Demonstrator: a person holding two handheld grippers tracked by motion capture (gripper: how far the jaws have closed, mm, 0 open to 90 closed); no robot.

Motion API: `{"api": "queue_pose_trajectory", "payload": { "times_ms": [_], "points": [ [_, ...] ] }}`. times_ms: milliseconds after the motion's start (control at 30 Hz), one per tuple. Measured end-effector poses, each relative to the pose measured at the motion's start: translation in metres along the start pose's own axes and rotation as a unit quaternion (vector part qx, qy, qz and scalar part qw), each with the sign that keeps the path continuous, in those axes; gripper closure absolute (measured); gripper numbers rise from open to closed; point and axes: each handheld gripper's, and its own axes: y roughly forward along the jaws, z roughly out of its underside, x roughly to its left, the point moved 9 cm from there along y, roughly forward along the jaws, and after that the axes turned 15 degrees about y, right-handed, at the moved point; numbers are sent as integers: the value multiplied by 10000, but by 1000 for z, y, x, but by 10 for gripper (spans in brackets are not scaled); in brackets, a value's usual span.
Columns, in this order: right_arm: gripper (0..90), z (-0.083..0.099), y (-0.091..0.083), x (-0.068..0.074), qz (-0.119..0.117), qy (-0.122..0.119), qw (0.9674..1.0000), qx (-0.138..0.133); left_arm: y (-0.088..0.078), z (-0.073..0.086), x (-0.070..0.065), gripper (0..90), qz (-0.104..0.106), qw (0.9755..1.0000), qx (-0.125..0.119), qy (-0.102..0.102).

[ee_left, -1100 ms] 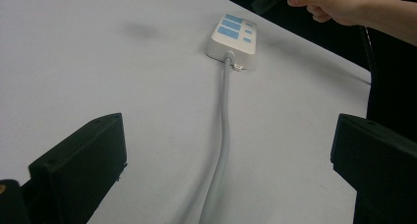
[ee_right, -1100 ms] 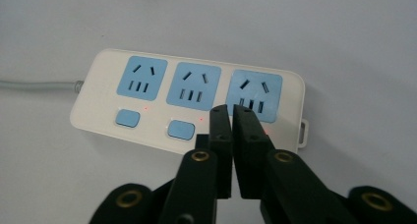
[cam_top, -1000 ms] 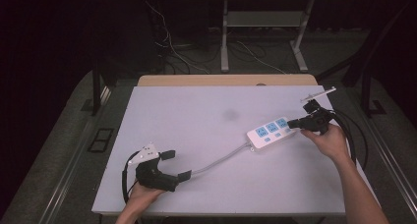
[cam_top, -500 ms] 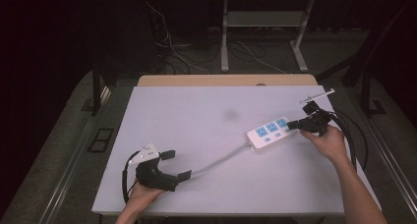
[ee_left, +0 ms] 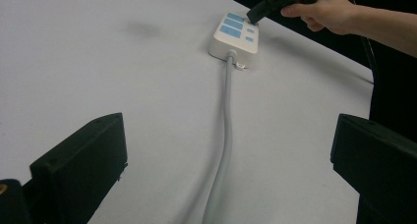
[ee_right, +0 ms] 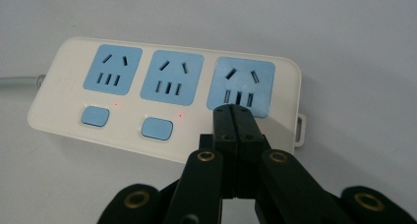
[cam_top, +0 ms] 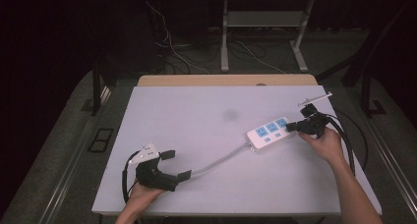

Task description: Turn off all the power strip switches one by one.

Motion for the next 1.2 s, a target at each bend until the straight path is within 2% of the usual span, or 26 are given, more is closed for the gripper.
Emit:
{"api": "queue_pose_trajectory", "payload": {
  "times_ms": [100,267,567,867,1200],
  "points": [
    [900,0,0,-1,-3,-13,10000,7,0,0,0,0,-2,10000,-5,-1],
    [900,0,0,-3,-220,138,9997,-12,0,0,1,0,-2,10000,2,-6],
    [900,0,1,-5,-374,214,9991,21,0,0,1,0,0,10000,5,-6],
    [900,0,1,-4,-241,41,9997,9,0,1,0,0,39,10000,21,-1],
    [900,1,1,-3,-228,42,9997,-31,0,1,1,0,14,10000,13,-32]
  ]
}}
